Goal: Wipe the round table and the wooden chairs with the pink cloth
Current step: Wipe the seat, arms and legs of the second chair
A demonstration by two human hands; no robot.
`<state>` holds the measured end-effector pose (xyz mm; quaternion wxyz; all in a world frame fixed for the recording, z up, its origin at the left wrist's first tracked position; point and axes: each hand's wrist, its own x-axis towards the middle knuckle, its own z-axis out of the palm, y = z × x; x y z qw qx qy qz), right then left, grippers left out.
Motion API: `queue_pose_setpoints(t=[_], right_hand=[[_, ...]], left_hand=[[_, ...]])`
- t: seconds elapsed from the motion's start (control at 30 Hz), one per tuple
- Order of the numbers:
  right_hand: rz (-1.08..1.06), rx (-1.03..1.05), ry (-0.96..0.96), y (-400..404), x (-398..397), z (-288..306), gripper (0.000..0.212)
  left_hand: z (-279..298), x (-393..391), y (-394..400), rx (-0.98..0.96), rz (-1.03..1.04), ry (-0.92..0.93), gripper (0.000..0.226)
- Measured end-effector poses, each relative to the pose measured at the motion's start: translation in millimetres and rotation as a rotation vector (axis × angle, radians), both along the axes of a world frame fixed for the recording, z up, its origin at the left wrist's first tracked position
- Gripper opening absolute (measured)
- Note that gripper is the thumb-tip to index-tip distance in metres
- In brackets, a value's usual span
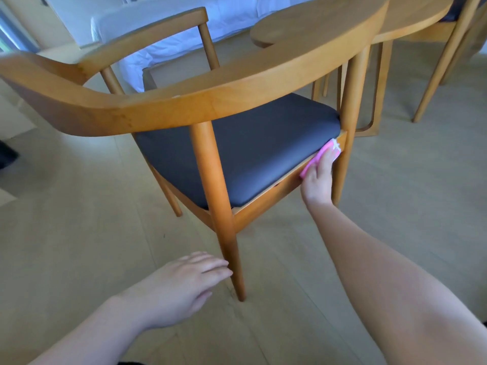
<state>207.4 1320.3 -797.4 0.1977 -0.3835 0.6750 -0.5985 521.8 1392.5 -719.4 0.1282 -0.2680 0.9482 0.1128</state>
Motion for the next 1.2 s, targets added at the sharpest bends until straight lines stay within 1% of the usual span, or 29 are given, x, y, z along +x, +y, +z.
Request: queue_pose_setpoints(t=[0.03, 0.1, 0.17, 0.2, 0.23, 0.3, 0.47, 0.7, 0.9, 1.0, 1.2], right_hand=[[-0.046, 0.006, -0.044, -7, -15, 4, 0.063], [-0.071, 0.05, -0.173, -21, -41, 15, 0.067], [-0.081, 0.083, -0.262, -29, -49, 17, 0.064], [-0.082, 0.088, -0.267, -30, -52, 18, 0.06], [-0.083, 0.075, -0.28, -31, -53, 17, 0.065], [-0.075, 0.052, -0.312, -28, -50, 16, 0.07], [-0.052, 0.019, -0.299, -12, -9, 8, 0.07], [0.108, -0.012, -0.258, 26, 87, -5, 0.064], [0.213, -0.113, -0.133, 60, 174, -12, 0.062], [0.26, -0.114, -0.145, 67, 190, -17, 0.063], [0.285, -0.134, -0.145, 67, 186, -23, 0.059]], left_hand=[[0, 0, -2, 0.011, -0.005, -0.04, 0.051], [-2, 3, -4, -0.018, -0.002, -0.055, 0.051], [-4, 5, -7, -0.006, 0.034, -0.049, 0.051], [-6, 6, -8, -0.002, 0.043, -0.038, 0.051], [-7, 5, -9, -0.018, 0.038, -0.041, 0.052], [-9, 3, -12, -0.024, 0.031, -0.062, 0.053], [-11, -1, -14, -0.025, 0.028, -0.044, 0.053], [-12, 0, -11, -0.032, 0.07, -0.013, 0.053], [-9, 18, -7, -0.036, 0.152, -0.017, 0.053], [-9, 28, -7, -0.022, 0.17, -0.031, 0.052], [-10, 25, -7, -0.006, 0.143, -0.052, 0.052]])
